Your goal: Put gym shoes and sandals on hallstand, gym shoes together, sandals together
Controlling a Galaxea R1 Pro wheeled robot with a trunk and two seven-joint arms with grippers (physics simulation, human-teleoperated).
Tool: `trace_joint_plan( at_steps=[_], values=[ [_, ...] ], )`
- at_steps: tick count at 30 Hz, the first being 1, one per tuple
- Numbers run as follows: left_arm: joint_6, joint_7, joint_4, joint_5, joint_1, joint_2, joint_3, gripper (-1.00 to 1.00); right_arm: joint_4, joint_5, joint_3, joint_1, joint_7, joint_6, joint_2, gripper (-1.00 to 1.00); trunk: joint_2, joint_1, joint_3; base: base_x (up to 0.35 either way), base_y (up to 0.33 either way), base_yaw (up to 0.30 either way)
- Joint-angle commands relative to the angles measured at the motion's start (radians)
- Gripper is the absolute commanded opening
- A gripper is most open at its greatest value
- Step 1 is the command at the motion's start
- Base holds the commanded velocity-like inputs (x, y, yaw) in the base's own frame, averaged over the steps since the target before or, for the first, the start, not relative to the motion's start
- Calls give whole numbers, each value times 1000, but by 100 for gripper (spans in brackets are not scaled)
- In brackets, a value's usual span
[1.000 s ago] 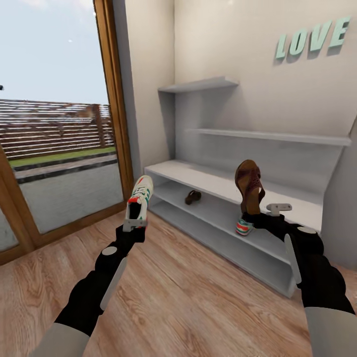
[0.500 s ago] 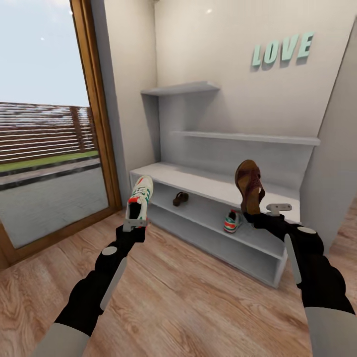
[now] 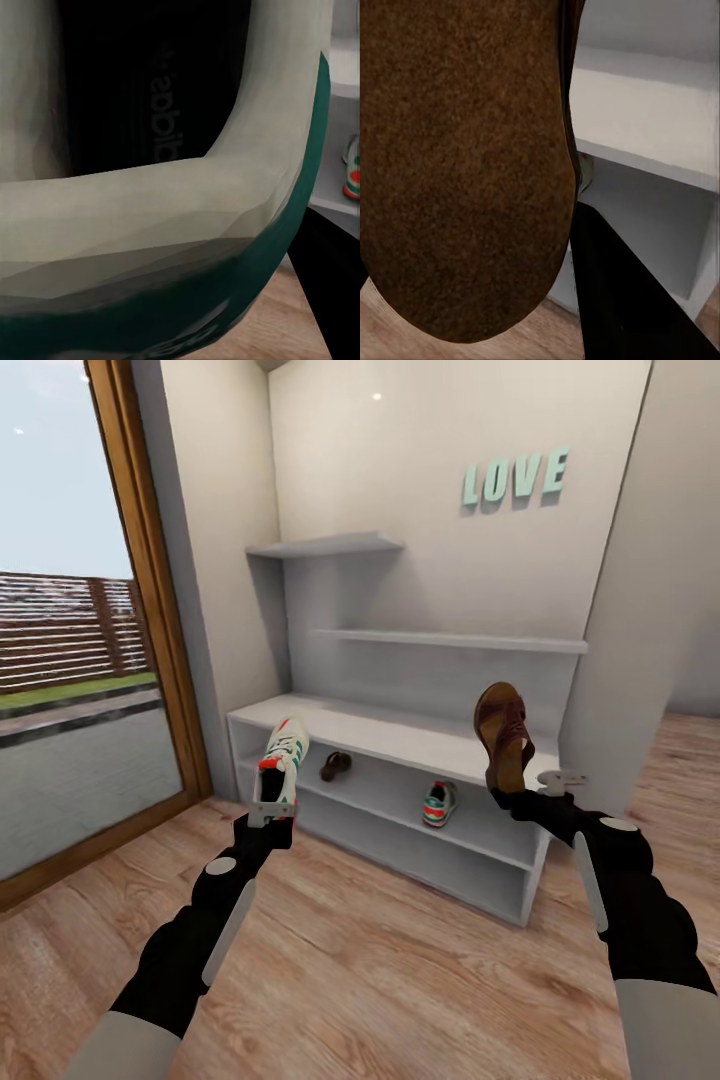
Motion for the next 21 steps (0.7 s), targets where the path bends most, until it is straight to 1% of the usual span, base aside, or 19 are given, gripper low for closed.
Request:
trace_joint_plan(
  at_steps=[1,21],
  values=[
    [4,8,-1,11,0,1,-2,-100,-1,2,-1,-1,4,6,0,-100,0,0,0,54,236,-235],
    [4,8,-1,11,0,1,-2,-100,-2,2,-1,-1,4,6,0,-100,0,0,20,105,296,-235]
  ],
)
